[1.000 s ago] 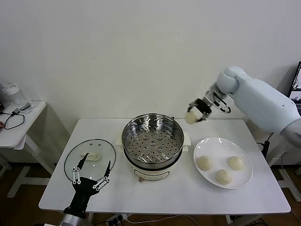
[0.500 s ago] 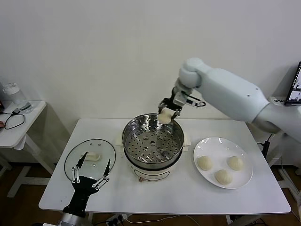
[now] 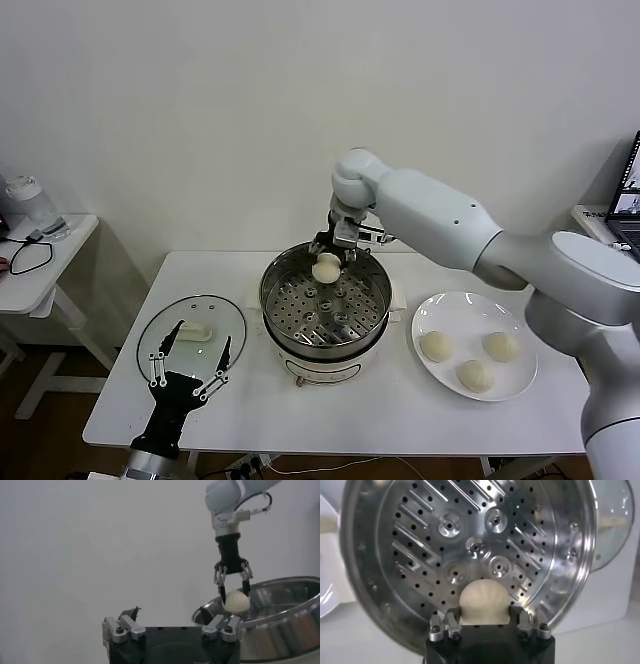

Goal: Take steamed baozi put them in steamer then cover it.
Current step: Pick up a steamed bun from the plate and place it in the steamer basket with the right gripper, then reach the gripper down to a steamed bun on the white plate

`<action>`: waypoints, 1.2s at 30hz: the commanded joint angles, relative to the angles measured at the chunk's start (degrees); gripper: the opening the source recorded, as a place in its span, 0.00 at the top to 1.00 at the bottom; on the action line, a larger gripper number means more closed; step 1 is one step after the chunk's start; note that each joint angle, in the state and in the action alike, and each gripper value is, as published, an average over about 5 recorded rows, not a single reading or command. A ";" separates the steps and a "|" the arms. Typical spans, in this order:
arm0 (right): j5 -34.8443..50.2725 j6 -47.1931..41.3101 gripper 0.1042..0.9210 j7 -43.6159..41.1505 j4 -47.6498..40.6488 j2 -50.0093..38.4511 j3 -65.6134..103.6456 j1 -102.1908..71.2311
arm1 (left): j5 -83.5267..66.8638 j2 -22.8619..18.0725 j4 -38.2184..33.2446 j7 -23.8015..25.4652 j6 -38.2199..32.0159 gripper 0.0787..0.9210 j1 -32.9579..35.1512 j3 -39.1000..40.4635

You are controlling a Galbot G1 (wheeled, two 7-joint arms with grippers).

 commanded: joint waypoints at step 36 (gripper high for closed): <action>45.46 -47.94 0.12 -4.52 12.06 -37.49 -21.44 8.62 | -0.32 0.22 0.79 -0.12 0.09 0.12 -1.34 0.92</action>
